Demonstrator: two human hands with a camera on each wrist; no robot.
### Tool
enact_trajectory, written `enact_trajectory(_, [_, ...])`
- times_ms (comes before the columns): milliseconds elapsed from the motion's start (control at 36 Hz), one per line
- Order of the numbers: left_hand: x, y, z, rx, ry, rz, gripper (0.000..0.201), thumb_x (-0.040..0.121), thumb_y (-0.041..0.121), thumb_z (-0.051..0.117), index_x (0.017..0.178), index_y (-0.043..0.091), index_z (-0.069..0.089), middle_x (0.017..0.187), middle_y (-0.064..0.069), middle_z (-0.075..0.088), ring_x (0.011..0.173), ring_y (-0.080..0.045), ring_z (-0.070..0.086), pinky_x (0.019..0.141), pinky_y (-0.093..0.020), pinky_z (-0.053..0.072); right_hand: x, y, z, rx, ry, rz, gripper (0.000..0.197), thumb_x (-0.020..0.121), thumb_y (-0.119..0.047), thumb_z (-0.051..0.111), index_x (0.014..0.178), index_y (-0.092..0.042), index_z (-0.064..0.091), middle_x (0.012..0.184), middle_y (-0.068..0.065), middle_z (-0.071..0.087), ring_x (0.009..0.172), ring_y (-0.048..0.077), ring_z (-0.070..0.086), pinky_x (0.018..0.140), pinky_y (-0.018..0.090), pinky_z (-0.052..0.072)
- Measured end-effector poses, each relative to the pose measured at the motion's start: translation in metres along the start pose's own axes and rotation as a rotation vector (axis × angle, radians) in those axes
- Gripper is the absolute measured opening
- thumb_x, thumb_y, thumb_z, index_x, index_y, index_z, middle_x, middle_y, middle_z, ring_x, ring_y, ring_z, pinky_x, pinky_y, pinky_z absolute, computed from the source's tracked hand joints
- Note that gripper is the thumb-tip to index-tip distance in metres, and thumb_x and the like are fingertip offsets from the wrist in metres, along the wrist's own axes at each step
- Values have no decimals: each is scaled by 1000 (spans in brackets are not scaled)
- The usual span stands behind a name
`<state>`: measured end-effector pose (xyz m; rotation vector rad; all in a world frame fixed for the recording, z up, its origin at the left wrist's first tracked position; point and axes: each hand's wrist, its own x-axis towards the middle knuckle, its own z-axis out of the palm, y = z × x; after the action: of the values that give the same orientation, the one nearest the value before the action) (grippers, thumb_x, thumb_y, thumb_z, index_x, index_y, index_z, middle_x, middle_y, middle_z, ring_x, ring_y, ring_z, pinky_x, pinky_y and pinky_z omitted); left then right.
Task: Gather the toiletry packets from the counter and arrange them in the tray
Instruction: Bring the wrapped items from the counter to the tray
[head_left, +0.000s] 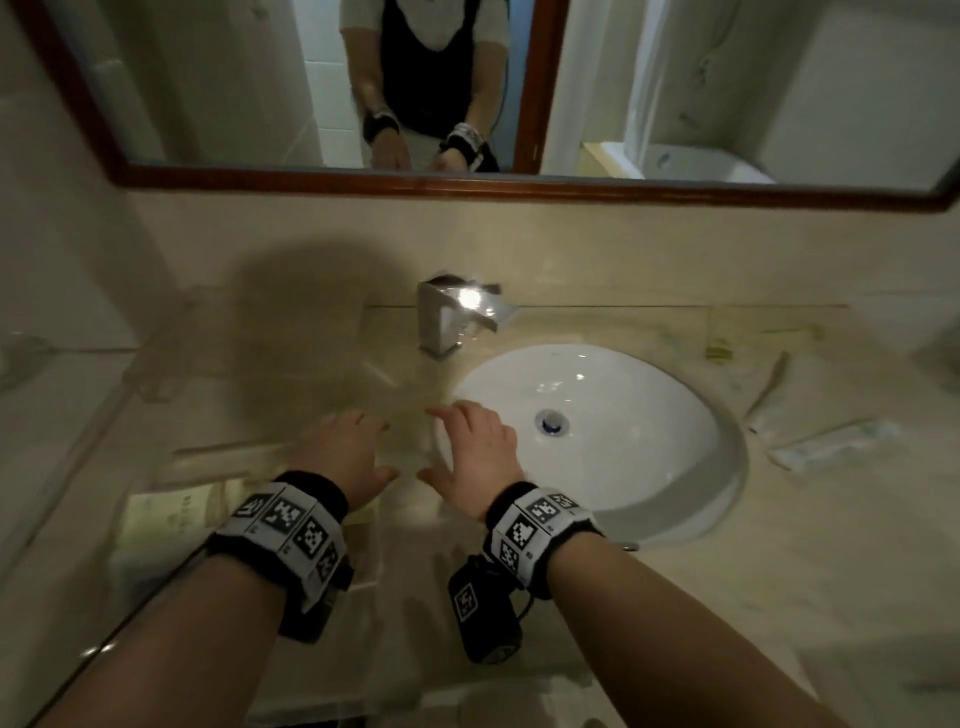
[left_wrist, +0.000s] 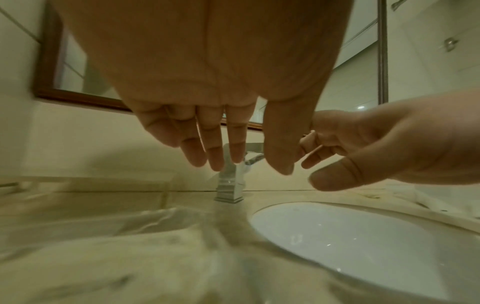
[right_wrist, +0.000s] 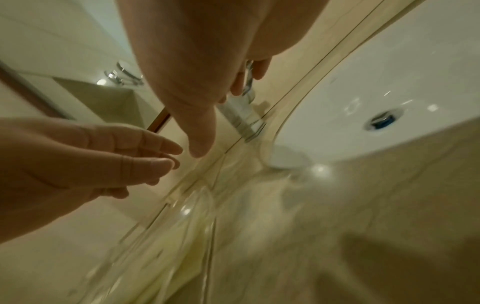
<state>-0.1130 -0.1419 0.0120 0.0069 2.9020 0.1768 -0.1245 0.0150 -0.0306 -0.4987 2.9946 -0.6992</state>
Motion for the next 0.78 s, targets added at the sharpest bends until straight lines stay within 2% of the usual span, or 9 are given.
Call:
enact_trajectory(167, [22,68,2,-85,6,69,58,86,43,58,138,23,40,142,-1,44,131,-21,40,108,-35,34,-17,71,-49,79,120,163,69,81,-44,64,140,-27,34,141,2,37,131,23,32,106,36,24])
enact_trajectory(333, [39,139,14,-160,9,183,54,84,42,60,133,23,45,140,-1,45,129,-23,42,109,-37,35,-39,147,-93,94,239,364,68,80,-45,65,139,-30,34,137,1,39,127,22,37,102,38,31])
enact_trajectory(417, [49,175,20,-143,-3,240,53,84,43,61,132,23,47,137,-3,48,126,-24,47,106,-38,38,-52,182,-110,97,298,410,70,79,-44,67,139,-27,36,136,3,41,128,23,38,107,38,31])
enact_trajectory(556, [65,238,28,-176,-1,323,49,83,38,64,127,19,53,132,-5,53,120,-26,52,104,-37,40,-79,237,-137,122,359,536,70,80,-44,66,140,-27,34,140,3,37,130,23,35,107,40,30])
enact_trajectory(667, [78,295,38,-178,-67,372,51,87,39,59,133,20,46,138,-6,47,122,-28,49,104,-40,40,-107,287,-156,101,379,646,70,80,-45,65,140,-26,34,142,4,37,131,24,35,106,40,30])
enact_trajectory(778, [88,355,52,-196,-90,442,51,87,35,60,133,19,46,141,-6,45,125,-28,47,105,-42,39,-134,336,-175,105,376,775,69,80,-44,66,139,-27,34,143,5,36,132,26,34,107,43,30])
